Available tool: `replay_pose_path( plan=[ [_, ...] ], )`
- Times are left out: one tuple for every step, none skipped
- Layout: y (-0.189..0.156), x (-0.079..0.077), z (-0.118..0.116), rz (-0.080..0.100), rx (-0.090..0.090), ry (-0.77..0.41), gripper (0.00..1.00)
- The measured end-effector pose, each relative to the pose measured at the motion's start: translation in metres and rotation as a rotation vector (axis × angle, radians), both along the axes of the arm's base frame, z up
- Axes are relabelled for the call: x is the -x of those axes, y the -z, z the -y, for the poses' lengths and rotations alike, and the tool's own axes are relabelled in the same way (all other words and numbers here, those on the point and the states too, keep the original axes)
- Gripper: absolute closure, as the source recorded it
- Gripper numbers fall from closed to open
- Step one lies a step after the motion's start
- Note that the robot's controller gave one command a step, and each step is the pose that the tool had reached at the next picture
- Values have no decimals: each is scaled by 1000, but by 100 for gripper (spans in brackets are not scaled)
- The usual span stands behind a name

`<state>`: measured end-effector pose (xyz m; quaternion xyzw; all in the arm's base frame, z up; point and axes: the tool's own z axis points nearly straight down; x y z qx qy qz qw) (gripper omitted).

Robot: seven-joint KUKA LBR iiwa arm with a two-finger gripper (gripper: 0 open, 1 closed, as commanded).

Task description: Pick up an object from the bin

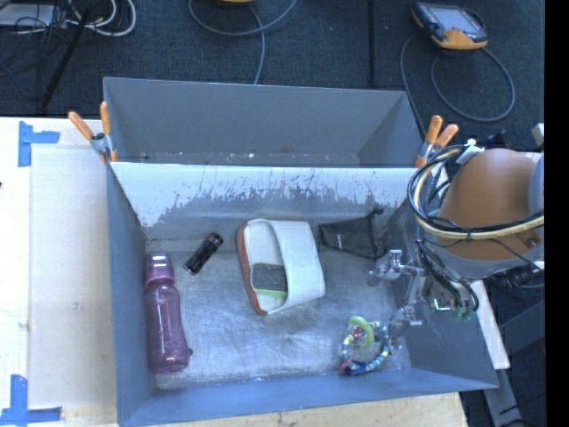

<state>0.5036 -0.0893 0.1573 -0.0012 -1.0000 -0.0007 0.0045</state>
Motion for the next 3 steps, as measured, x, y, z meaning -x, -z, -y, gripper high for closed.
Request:
replay_pose_path(
  plan=[
    [-4, -2, 0, 7, 1, -4, 0],
    [43, 2, 11, 10, 1, 117, 0],
    [38, 21, 9, 5, 1, 79, 0]
  ],
)
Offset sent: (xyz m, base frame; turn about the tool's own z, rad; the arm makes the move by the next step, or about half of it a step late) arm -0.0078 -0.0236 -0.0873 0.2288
